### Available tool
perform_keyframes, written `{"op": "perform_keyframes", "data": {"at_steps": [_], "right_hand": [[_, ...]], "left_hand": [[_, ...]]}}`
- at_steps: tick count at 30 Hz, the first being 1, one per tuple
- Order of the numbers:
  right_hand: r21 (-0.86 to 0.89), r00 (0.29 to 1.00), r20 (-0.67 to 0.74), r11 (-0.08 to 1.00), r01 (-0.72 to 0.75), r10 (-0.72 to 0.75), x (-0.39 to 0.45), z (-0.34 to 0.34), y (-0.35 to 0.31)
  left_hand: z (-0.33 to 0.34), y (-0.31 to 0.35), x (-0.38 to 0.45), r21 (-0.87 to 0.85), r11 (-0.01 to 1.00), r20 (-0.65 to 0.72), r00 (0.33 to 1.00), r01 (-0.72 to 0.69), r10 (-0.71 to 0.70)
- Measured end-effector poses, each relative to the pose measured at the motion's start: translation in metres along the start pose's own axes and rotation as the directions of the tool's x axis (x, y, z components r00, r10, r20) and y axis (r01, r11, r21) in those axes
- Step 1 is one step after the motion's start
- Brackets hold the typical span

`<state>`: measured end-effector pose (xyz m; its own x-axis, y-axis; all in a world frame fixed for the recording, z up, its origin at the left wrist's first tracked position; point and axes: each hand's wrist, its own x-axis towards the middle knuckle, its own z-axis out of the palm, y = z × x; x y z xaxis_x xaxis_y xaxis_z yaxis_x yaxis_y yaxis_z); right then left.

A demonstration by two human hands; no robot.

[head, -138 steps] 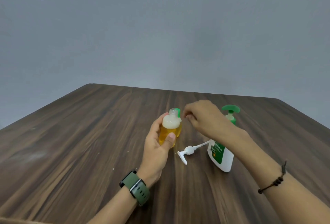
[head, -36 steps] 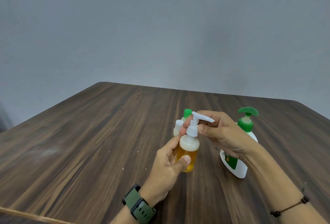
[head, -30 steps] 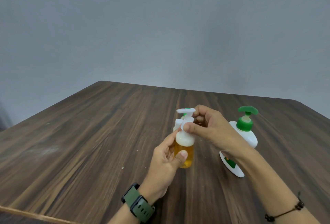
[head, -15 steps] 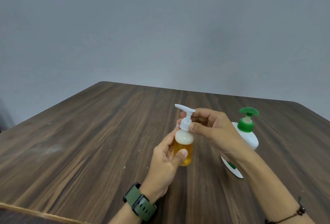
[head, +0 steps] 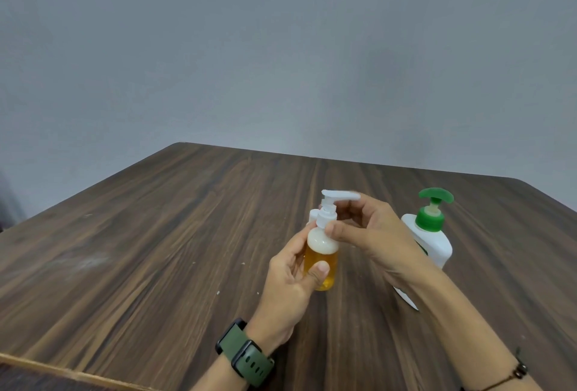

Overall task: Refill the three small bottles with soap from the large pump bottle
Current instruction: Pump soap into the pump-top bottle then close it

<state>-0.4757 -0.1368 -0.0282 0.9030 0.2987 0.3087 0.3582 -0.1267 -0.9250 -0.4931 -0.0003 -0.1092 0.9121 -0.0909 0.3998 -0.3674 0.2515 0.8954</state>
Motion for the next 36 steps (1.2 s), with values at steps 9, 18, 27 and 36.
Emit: {"op": "perform_keyframes", "data": {"at_steps": [9, 18, 27, 36], "right_hand": [[0.134, 0.997, 0.081, 0.991, -0.022, 0.011, -0.002, 0.0, 0.005], [-0.012, 0.995, 0.082, 0.998, -0.057, 0.057, 0.003, -0.004, 0.007], [0.039, 0.999, 0.05, 0.999, -0.001, -0.001, 0.004, 0.001, -0.002], [0.153, 0.988, 0.152, 0.987, -0.047, 0.023, 0.001, -0.006, 0.002]], "left_hand": [[-0.002, 0.0, 0.0, 0.014, 1.0, -0.004, 1.0, 0.008, -0.008], [-0.002, -0.001, 0.0, 0.016, 1.0, 0.009, 1.0, 0.008, -0.008], [0.0, 0.001, -0.001, 0.017, 1.0, 0.007, 1.0, 0.003, -0.003], [-0.003, 0.001, 0.0, -0.03, 0.999, -0.006, 1.0, -0.018, 0.018]]}}
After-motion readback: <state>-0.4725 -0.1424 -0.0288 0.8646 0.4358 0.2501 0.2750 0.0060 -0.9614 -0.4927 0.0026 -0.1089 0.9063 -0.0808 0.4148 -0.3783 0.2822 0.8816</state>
